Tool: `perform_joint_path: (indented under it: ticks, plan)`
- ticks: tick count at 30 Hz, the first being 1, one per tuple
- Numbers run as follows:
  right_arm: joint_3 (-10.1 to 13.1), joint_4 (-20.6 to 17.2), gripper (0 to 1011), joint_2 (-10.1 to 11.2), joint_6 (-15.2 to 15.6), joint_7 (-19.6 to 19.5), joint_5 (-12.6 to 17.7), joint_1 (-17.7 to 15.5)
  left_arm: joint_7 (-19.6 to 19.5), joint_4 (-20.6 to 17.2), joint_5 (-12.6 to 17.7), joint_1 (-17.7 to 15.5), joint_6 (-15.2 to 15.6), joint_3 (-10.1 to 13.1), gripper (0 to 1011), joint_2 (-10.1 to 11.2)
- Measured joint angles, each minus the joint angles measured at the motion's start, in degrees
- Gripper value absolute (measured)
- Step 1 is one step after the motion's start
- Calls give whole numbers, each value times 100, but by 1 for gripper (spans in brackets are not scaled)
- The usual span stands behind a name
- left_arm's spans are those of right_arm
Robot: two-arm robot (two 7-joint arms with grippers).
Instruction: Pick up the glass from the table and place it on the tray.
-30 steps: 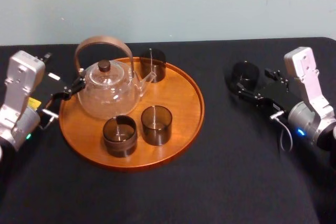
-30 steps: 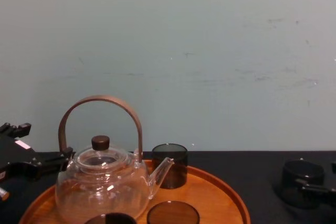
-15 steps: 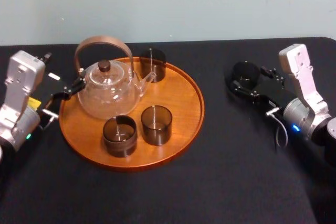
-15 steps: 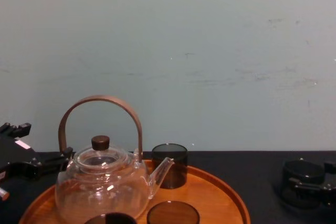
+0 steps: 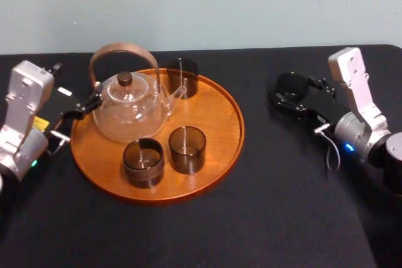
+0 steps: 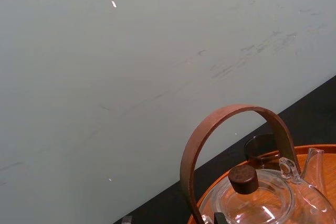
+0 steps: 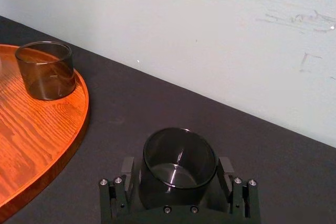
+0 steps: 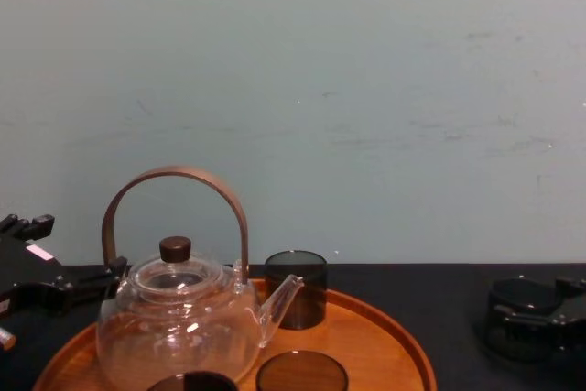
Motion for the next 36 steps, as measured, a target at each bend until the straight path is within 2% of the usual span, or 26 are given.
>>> perform_joint_path:
  ticks: [11,34,36]
  plan:
    - [-91,368,1002,-112,-45,-25,-89,302,0,0,0,0,0,0,1010,0]
    - [-80,334,1002,-97,-44,-23,-87,281,0,0,0,0,0,0,1010,0]
    - [-80,333,969,-96,-43,-22,-86,280,0,0,0,0,0,0,1010,0]
